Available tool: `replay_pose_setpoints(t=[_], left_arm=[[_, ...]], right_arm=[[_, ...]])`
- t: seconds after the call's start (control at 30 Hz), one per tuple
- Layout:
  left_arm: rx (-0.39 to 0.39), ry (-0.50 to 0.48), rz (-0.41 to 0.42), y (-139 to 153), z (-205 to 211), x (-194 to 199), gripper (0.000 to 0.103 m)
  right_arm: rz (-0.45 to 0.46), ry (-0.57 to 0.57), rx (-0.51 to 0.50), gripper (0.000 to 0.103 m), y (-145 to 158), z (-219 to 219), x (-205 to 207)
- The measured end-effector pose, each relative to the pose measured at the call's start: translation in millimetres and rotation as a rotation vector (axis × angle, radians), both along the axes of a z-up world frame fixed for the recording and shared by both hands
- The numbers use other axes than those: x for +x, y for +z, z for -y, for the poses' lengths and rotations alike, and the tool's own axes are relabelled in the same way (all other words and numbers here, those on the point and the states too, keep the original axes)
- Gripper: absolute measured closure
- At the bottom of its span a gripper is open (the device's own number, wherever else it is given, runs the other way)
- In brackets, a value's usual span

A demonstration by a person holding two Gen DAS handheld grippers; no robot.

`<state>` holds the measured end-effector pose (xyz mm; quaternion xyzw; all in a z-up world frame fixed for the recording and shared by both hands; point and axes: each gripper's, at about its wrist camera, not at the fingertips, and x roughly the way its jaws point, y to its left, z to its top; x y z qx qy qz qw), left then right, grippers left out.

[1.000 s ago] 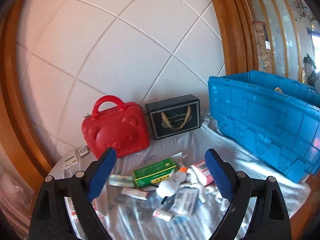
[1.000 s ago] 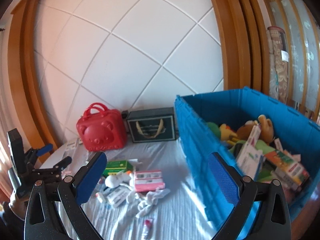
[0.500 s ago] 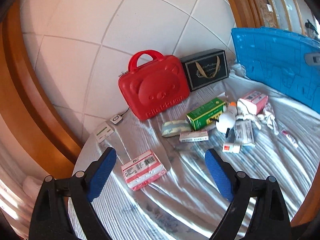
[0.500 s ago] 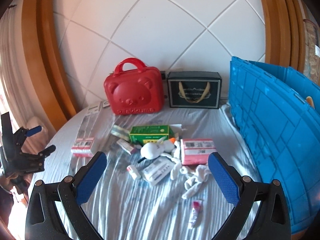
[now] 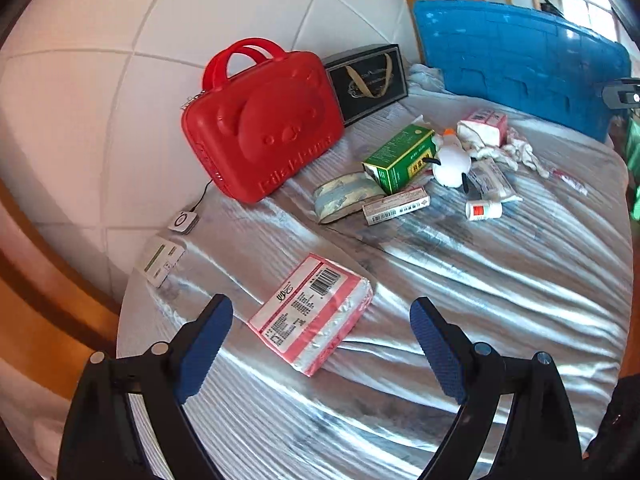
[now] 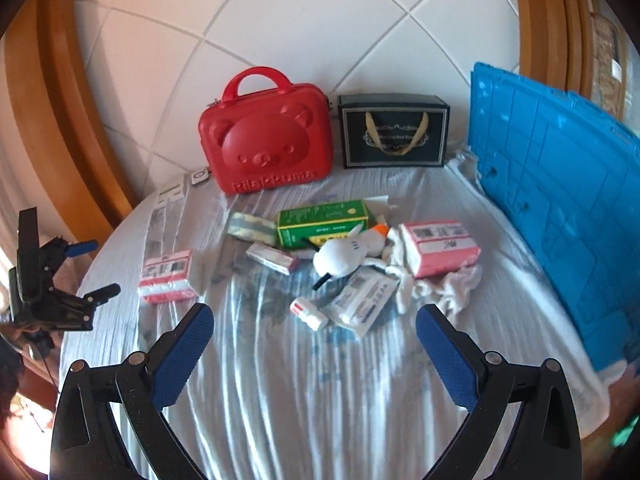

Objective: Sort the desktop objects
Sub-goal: 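Grasp the pink-and-white tissue pack with the left tool while the right grasps the small white bottle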

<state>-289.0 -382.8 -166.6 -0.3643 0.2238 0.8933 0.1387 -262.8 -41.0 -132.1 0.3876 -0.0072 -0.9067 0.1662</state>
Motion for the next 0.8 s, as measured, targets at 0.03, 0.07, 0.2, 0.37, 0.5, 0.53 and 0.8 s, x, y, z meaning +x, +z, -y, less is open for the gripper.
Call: replay_pose_setpoints(t=[0.03, 0.07, 0.2, 0.37, 0.5, 0.53, 0.8], left_arm=[[0.001, -0.046, 0.025, -5, 7, -6, 0.012], [0.002, -0.092, 0.055, -10, 13, -12, 0.012], [-0.029, -0.255, 0.148, -36, 28, -34, 0.012], [-0.045, -0.384, 0.221, -65, 39, -63, 0.012], [-0.012, -0.467, 0.296, -85, 42, -87, 0.012], [-0.011, -0.496, 0.321, -90, 42, -92, 0.012], [0.046, -0.540, 0.404, -123, 40, -123, 0.012]], right_arm=[[0.021, -0.018, 0.001, 0.000, -7, 11, 0], [0.040, -0.033, 0.008, 0.000, -13, 21, 0], [0.088, -0.061, 0.010, 0.000, -29, 55, 9], [0.118, -0.097, 0.048, 0.000, -39, 76, 6], [0.150, -0.141, 0.065, 0.000, -47, 82, -3], [0.161, -0.149, 0.067, 0.000, -49, 83, -6], [0.199, -0.037, 0.142, 0.002, -86, 103, -50]])
